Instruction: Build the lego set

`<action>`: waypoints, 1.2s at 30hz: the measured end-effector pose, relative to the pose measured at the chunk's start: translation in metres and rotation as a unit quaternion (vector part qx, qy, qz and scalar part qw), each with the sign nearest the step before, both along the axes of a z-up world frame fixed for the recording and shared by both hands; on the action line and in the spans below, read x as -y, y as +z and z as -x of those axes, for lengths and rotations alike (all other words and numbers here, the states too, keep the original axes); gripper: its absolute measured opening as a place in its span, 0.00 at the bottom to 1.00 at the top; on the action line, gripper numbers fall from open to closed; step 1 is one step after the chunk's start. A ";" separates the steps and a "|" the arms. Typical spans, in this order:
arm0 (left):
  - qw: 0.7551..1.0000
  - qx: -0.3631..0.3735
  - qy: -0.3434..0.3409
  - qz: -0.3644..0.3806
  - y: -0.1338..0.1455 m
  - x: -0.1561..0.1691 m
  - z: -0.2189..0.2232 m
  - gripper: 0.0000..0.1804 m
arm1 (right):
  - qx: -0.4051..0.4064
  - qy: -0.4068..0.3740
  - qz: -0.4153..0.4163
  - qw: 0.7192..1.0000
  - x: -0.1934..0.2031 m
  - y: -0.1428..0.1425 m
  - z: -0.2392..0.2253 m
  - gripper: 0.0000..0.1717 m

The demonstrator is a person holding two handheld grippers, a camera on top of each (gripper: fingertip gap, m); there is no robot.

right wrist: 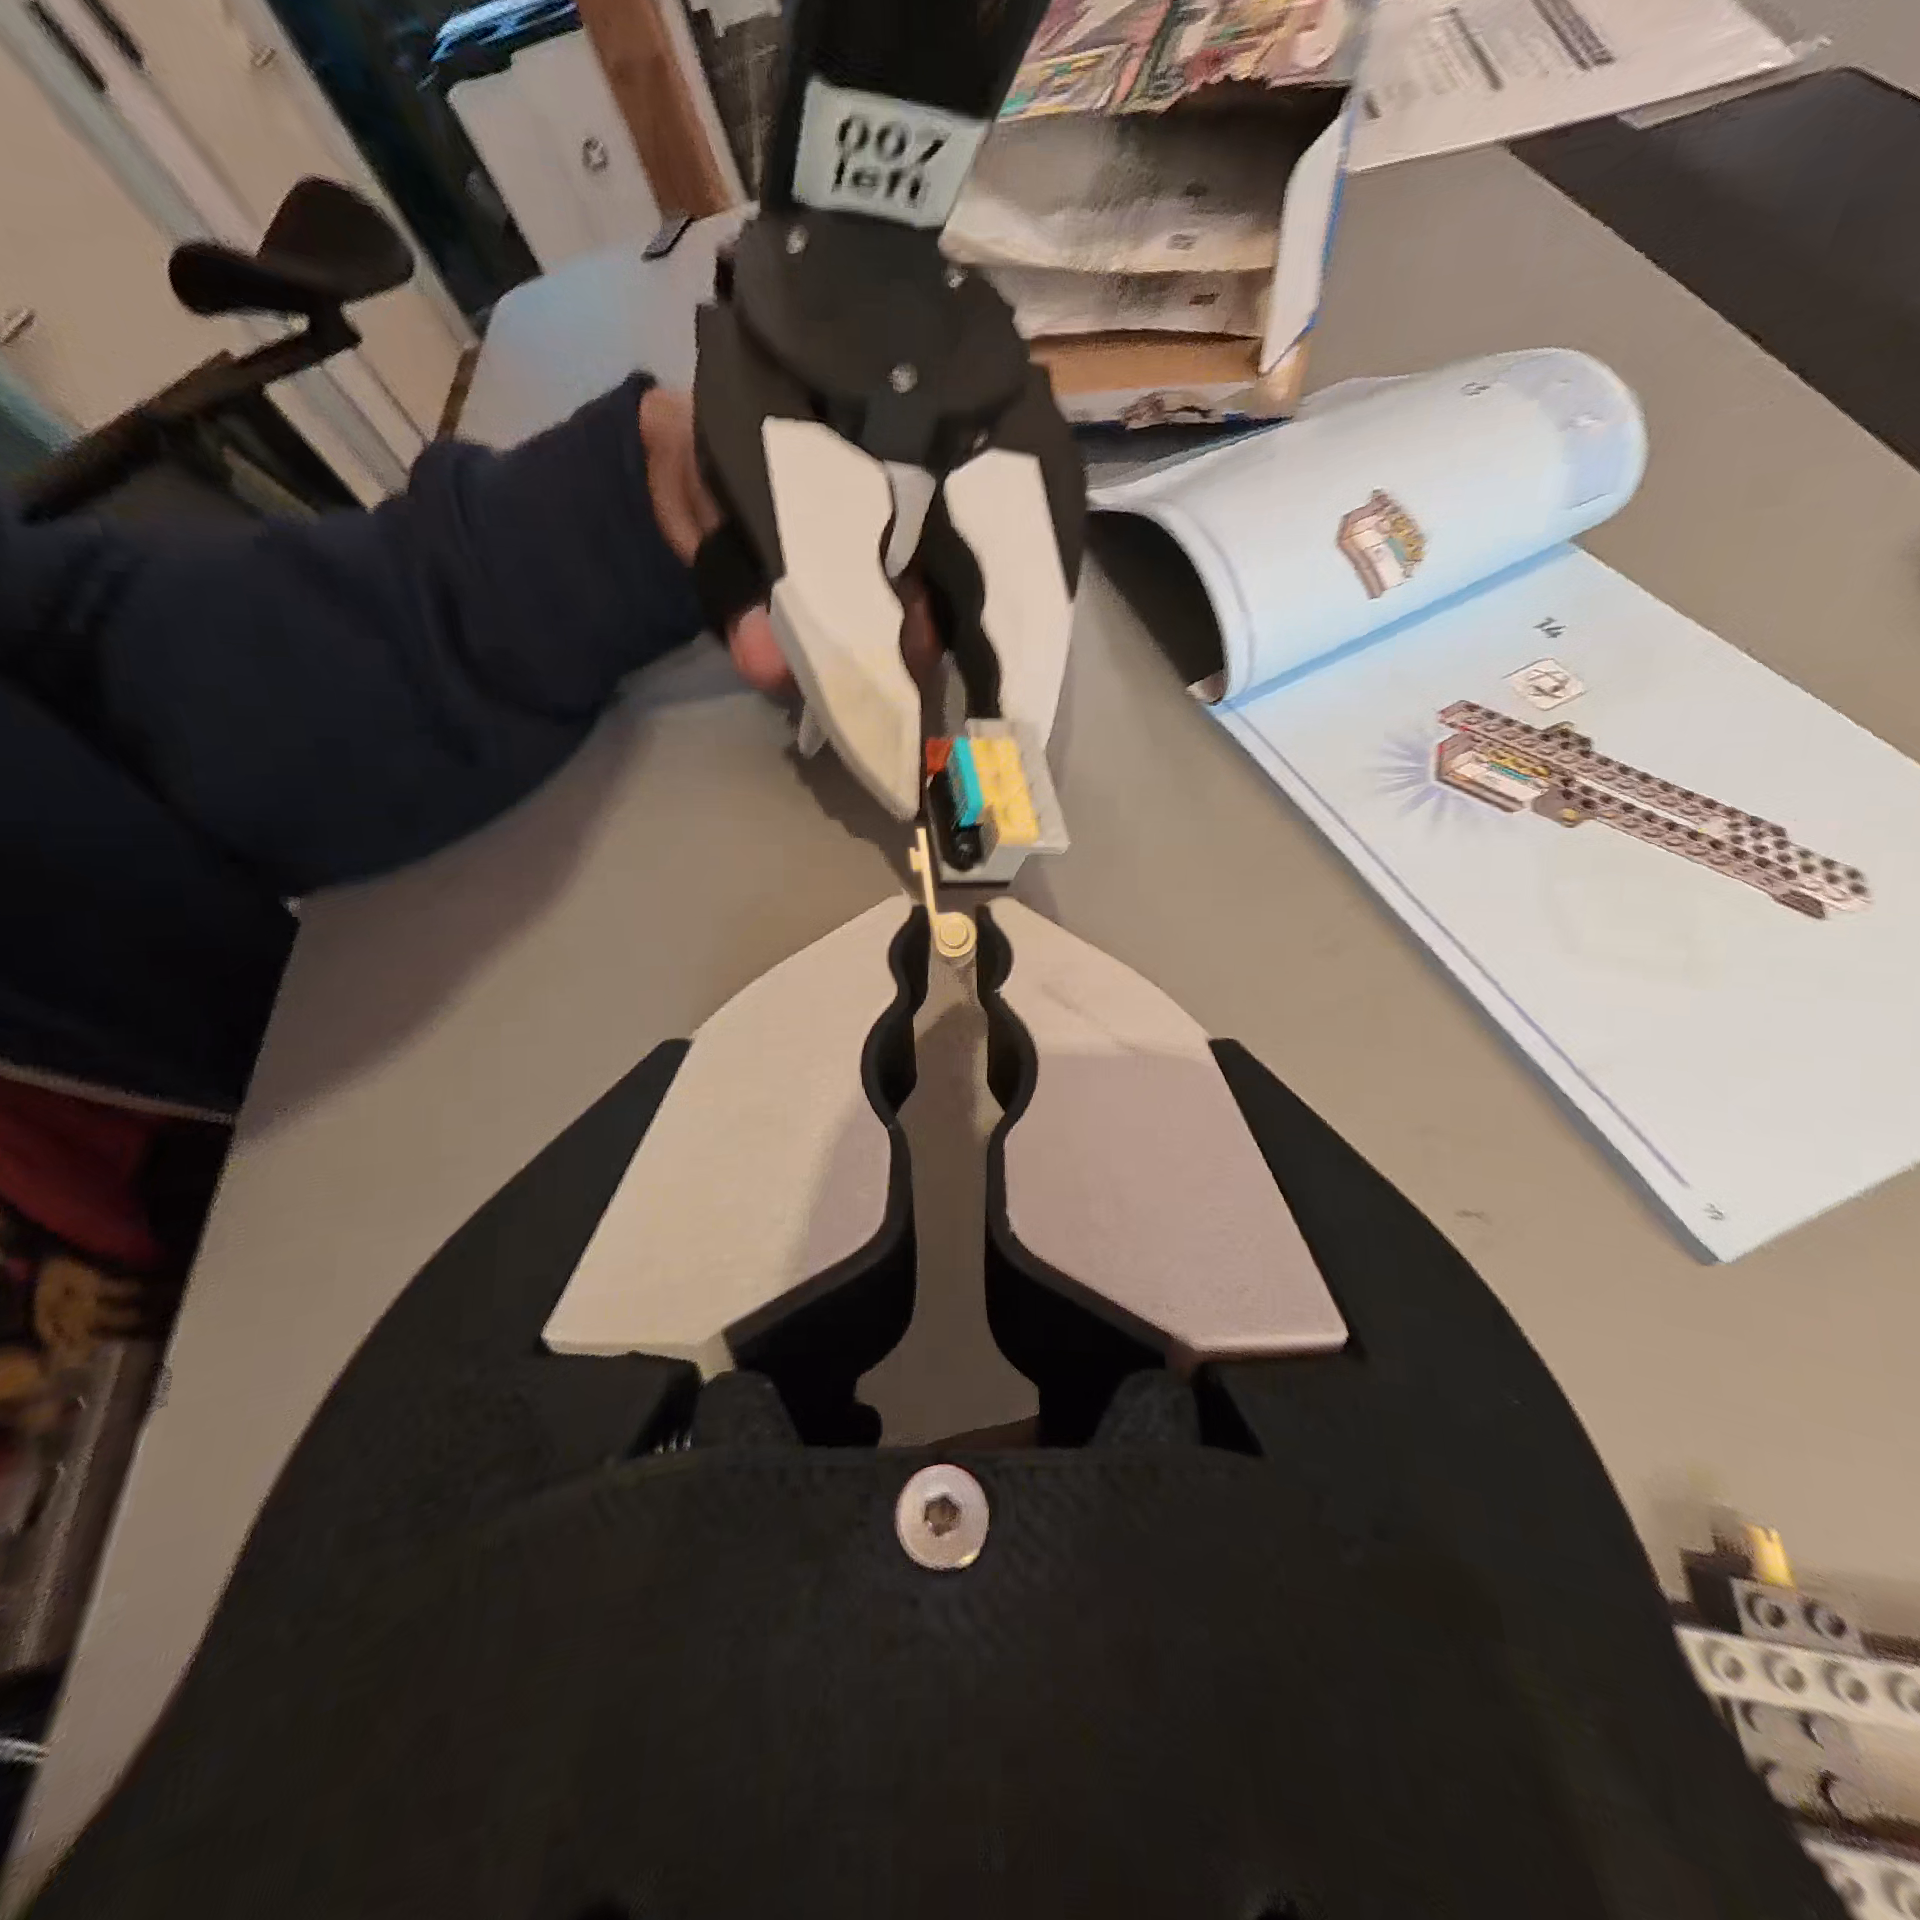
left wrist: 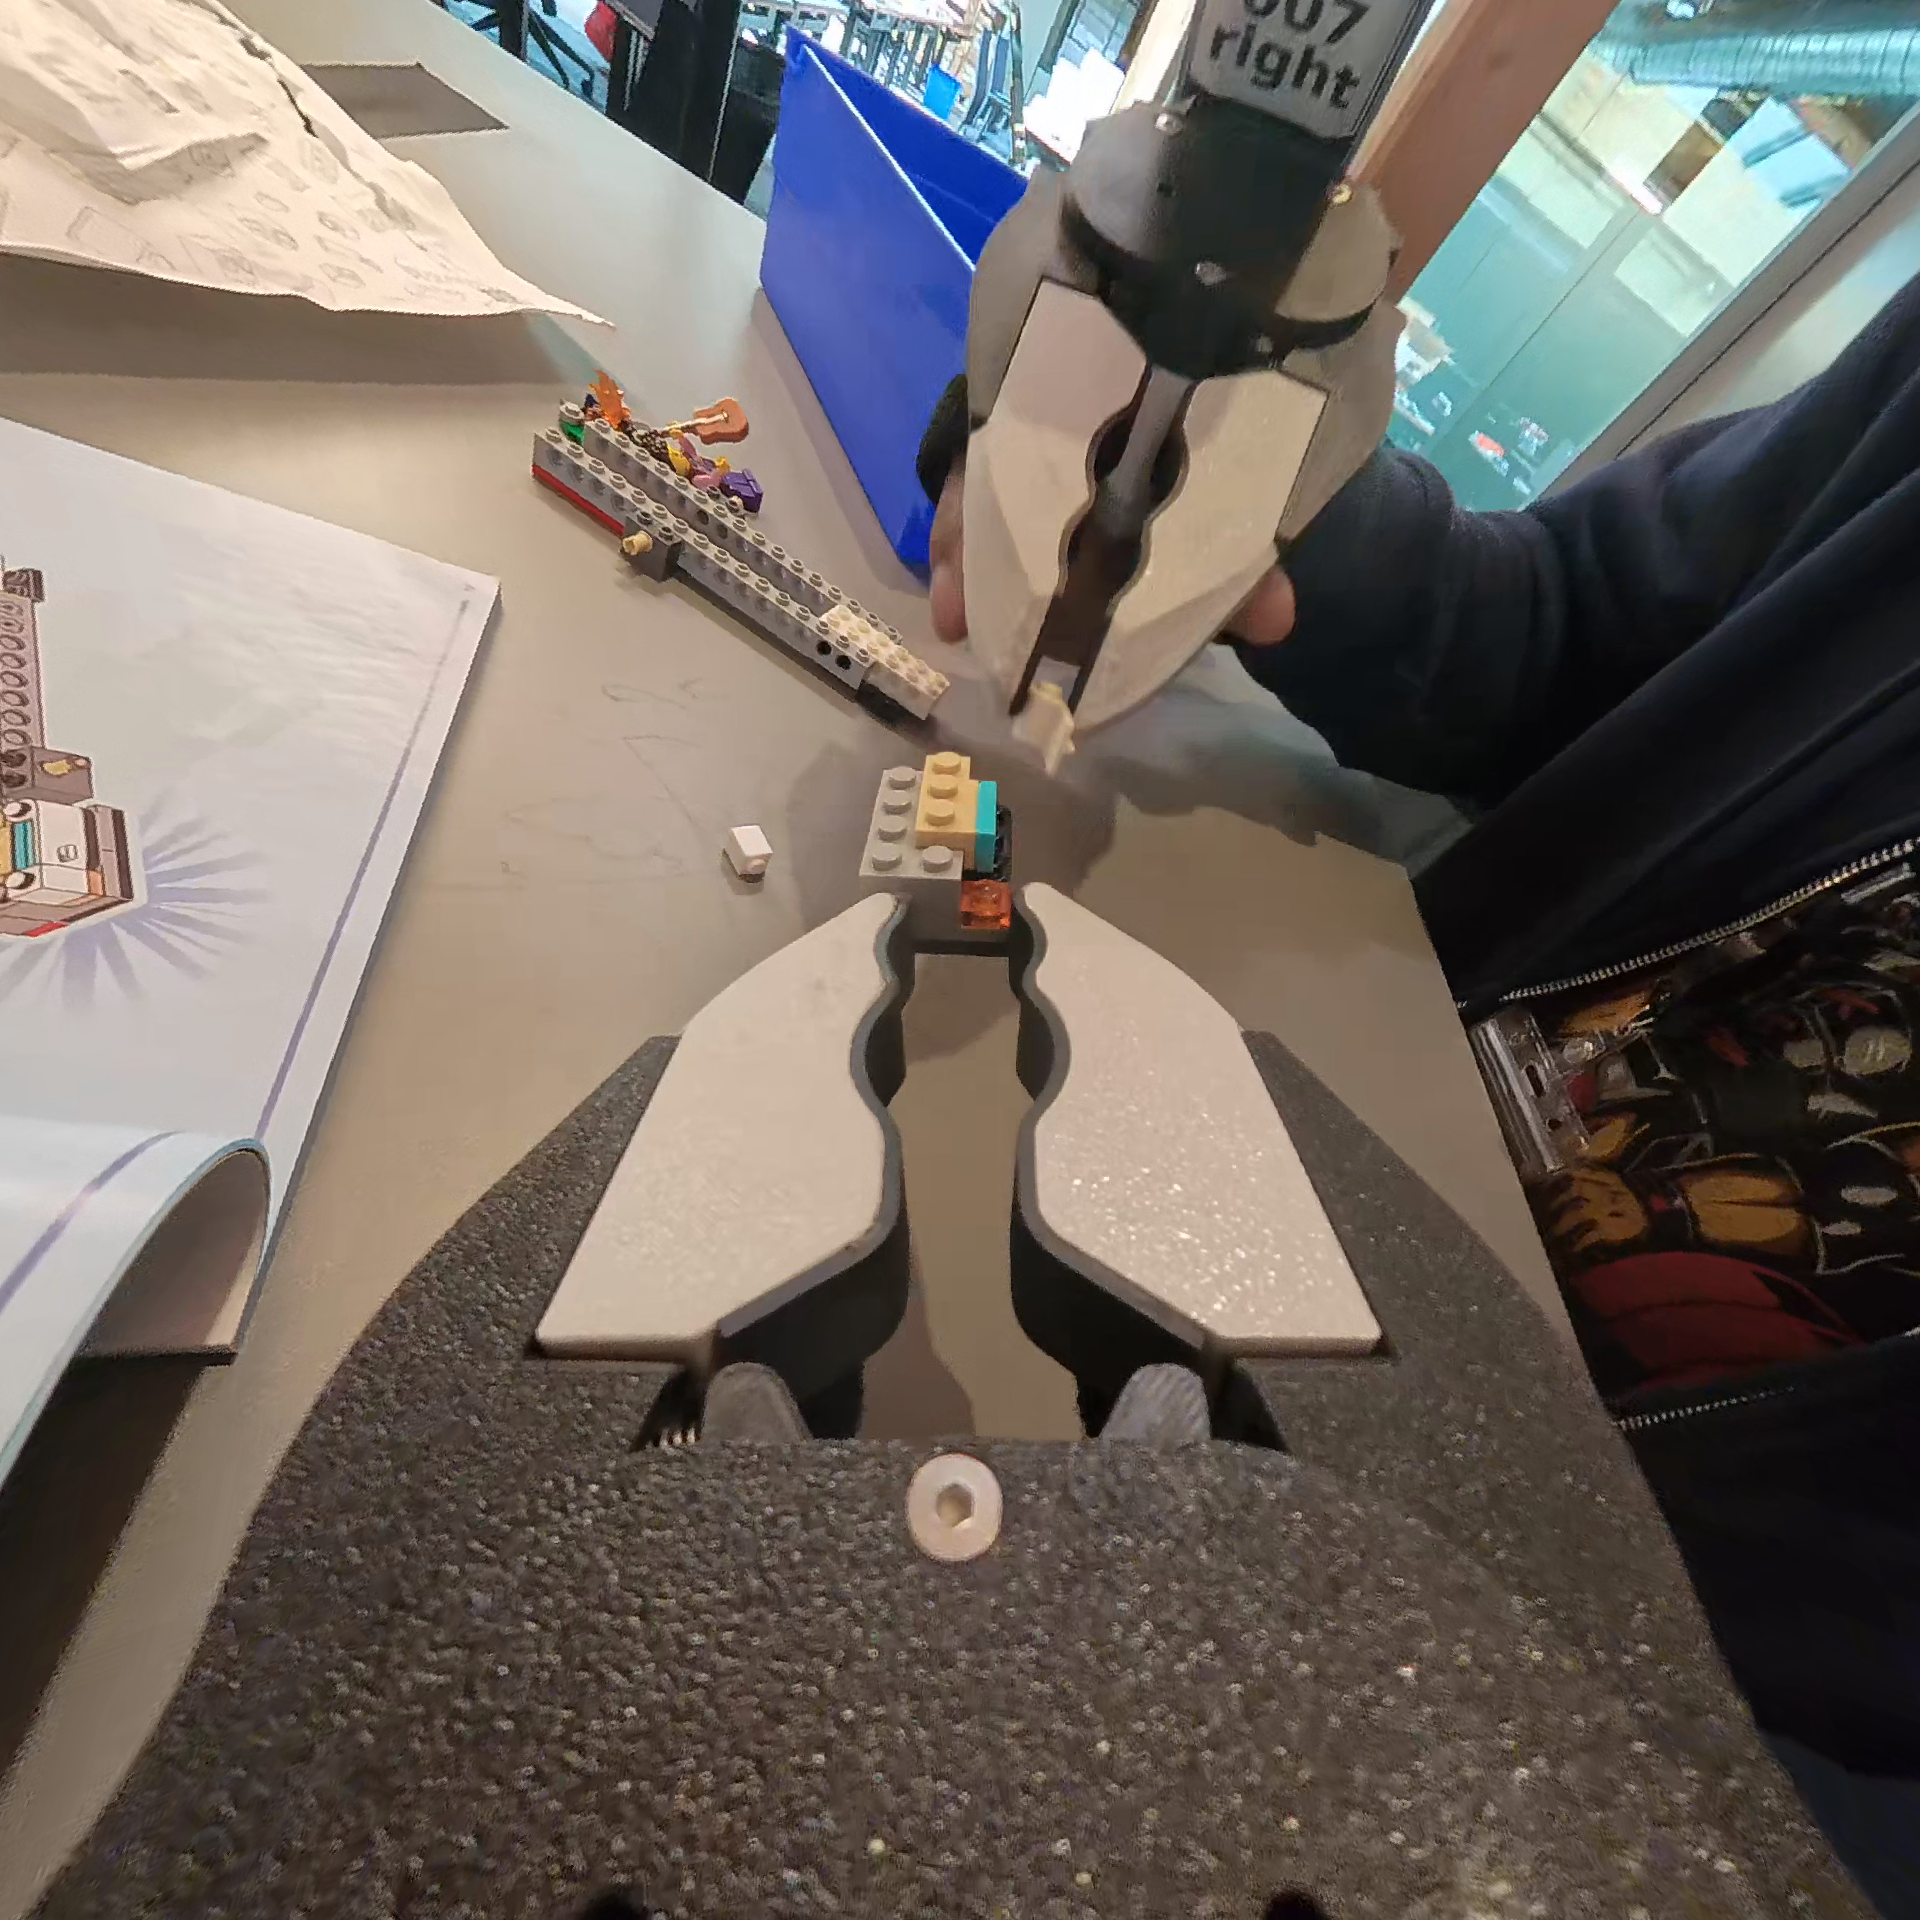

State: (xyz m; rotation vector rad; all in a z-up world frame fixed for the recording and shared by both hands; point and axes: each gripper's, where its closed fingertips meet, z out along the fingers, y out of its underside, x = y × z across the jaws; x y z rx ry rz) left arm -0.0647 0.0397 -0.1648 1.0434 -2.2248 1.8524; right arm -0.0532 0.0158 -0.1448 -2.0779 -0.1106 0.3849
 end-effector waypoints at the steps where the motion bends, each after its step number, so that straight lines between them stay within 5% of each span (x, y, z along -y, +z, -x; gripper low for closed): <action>1: 1.000 -0.004 0.003 0.004 0.000 0.000 -0.001 0.09 | -0.011 -0.008 0.008 1.000 -0.002 0.003 -0.003 0.05; 11: 1.000 -0.005 0.005 0.014 0.002 0.000 -0.002 0.09 | 0.000 -0.010 0.087 0.996 -0.016 -0.005 0.002 0.05; 36: 1.000 -0.011 0.004 0.019 0.002 0.001 -0.002 0.09 | 0.045 -0.009 0.118 0.992 -0.019 -0.004 0.005 0.05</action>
